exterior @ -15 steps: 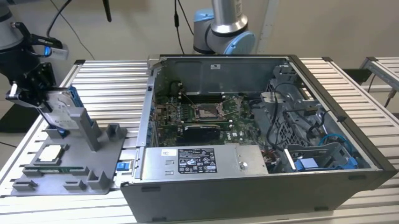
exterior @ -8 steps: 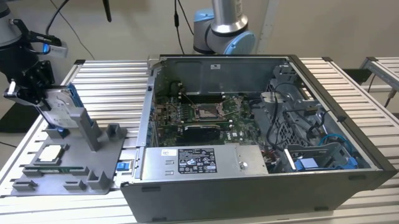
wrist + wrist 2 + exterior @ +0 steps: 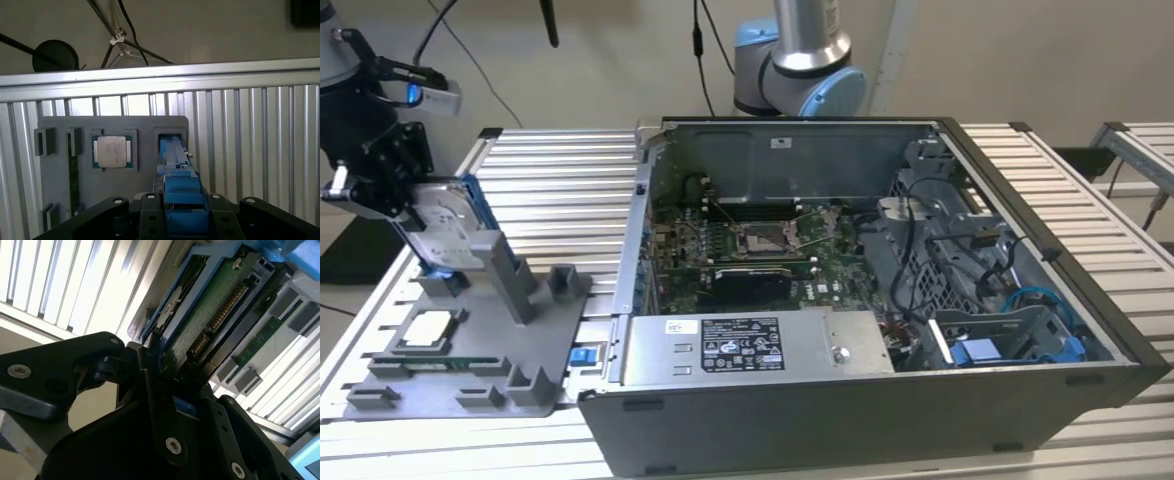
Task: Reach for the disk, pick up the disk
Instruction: 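Pick up the disk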
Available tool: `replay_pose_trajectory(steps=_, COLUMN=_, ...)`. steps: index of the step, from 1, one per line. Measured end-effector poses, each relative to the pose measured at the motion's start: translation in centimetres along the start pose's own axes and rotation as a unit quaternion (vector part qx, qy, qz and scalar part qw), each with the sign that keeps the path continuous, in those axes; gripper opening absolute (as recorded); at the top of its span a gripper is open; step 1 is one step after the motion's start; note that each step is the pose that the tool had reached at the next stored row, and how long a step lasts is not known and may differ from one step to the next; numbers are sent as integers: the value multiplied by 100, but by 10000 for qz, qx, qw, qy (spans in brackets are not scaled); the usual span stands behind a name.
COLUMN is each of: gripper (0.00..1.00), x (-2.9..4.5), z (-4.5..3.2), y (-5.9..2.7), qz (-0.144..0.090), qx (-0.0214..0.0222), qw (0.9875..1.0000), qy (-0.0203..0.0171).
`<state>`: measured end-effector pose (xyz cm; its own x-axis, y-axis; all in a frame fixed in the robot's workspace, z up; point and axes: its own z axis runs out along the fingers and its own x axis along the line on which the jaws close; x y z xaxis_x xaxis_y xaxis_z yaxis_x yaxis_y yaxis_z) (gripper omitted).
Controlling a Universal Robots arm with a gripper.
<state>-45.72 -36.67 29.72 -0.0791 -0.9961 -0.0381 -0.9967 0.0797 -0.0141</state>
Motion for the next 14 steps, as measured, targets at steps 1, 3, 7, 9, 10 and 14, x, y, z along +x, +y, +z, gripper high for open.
replay_pose_trajectory(steps=1, gripper=0, x=-1, z=-13, y=0, qz=0, qx=0, qw=10000, qy=0)
replay_pose_trajectory(steps=3, gripper=0, x=-2, z=-38, y=-1, qz=0, qx=0, qw=10000, qy=0)
replay_pose_trajectory(steps=7, gripper=0, x=-3, z=-85, y=-1, qz=0, qx=0, qw=10000, qy=0)
replay_pose_trajectory(steps=9, gripper=0, x=-4, z=-111, y=-2, qz=0, qx=0, qw=10000, qy=0)
replay_pose_trajectory(steps=10, gripper=0, x=-5, z=-123, y=-2, qz=0, qx=0, qw=10000, qy=0)
replay_pose_trajectory(steps=14, gripper=0, x=-6, z=-174, y=-3, qz=0, qx=0, qw=10000, qy=0)
